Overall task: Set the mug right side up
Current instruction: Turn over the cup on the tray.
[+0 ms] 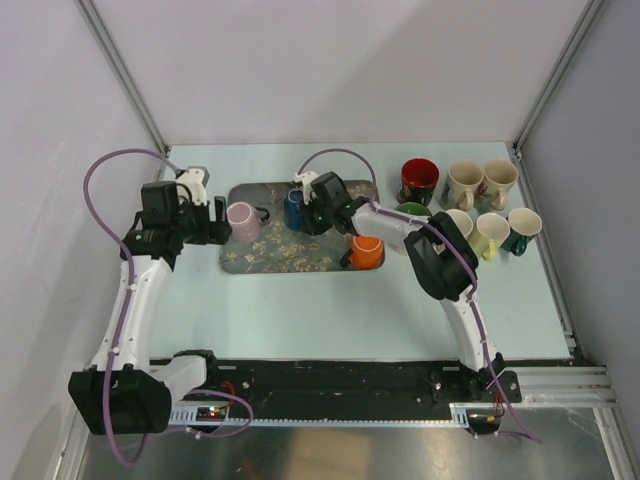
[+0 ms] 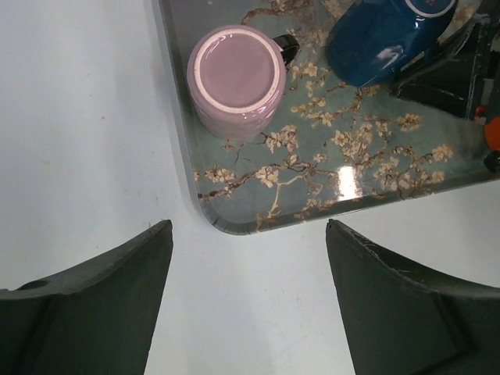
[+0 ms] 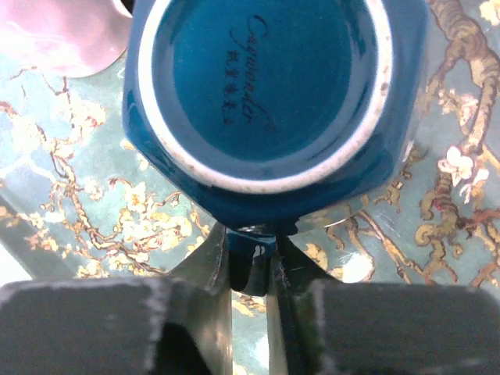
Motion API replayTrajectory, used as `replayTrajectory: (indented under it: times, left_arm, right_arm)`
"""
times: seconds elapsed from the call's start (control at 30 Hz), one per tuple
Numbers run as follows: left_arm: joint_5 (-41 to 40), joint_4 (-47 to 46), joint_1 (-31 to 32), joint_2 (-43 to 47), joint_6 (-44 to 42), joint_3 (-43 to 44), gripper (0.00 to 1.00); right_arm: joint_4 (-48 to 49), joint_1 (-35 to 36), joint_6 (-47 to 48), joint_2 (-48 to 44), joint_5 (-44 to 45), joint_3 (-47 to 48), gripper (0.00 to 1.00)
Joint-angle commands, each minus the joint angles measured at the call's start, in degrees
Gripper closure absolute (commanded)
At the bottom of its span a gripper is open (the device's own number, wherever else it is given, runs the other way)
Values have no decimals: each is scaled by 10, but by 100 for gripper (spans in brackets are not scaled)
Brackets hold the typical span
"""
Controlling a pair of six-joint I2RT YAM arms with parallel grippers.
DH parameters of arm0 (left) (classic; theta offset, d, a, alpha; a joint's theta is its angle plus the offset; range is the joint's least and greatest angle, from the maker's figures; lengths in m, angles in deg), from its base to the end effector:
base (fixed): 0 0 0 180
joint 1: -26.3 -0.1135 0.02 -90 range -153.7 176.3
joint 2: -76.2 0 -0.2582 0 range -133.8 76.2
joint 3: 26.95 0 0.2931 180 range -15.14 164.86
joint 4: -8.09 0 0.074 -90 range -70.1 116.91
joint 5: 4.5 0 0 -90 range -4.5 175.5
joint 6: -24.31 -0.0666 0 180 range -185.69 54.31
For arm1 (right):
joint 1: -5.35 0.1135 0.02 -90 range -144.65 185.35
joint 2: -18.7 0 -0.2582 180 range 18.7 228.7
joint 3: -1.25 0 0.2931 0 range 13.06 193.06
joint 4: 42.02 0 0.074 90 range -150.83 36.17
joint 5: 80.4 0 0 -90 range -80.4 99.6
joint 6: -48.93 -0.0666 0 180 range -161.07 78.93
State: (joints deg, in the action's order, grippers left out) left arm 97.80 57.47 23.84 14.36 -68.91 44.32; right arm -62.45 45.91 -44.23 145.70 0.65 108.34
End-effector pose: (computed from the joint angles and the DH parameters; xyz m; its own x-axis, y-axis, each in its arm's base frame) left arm 0.2942 -0.0016 0.2999 -0.6337 0.0277 -0.7731 0.1571 0.9832 -0.0935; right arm 0.4168 0.3704 0.1294 -0.5314 -0.3832 -0.7555 -0.7042 0.6955 0.1426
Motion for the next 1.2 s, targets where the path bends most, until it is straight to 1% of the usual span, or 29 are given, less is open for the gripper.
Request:
replayTrajectory:
  times: [0.0, 0.1, 0.17, 0.3, 0.4, 0.47, 0.53, 0.6, 0.63, 0.67, 0.7, 0.77, 0.9, 1.17]
  left_arm:
    - [15, -18, 15, -16, -51, 33, 17]
    - [17, -20, 53, -28, -89, 44, 17]
    - [21, -25, 79, -28, -128, 45, 17]
    - [36, -83, 123, 1, -216, 8, 16]
    - [42, -163, 151, 40, -299, -44, 14]
    - [53, -215, 168, 69, -349, -79, 13]
    - [70, -282, 181, 101, -386, -115, 13]
    - [79, -336, 199, 128, -430, -148, 12]
    - [84, -351, 210, 134, -458, -160, 11]
    - [89, -360, 218, 136, -481, -168, 11]
    - [92, -376, 226, 137, -503, -176, 11]
    - [96, -411, 238, 134, -542, -193, 11]
    - [100, -474, 258, 106, -594, -208, 11]
    - [115, -574, 307, 41, -654, -212, 12]
  right_arm:
    - [-11, -16, 21, -3, -40, 7, 96]
    - [-13, -31, 43, -22, -89, 6, 99]
    - [-15, -47, 47, -41, -145, 9, 100]
    - [-26, -95, 29, -75, -297, 24, 100]
    - [-38, -136, -17, -88, -420, 44, 100]
    - [-23, -158, -55, -104, -495, 31, 100]
    - [14, -175, -106, -117, -563, 9, 100]
    - [108, -188, -199, -133, -617, -32, 100]
    - [171, -194, -260, -139, -636, -51, 100]
    - [219, -198, -302, -146, -650, -71, 100]
    - [240, -199, -325, -152, -663, -82, 100]
    - [244, -198, -341, -165, -683, -95, 100]
    - [294, -190, -393, -175, -741, -114, 100]
    - [268, -176, -367, -194, -770, -117, 100]
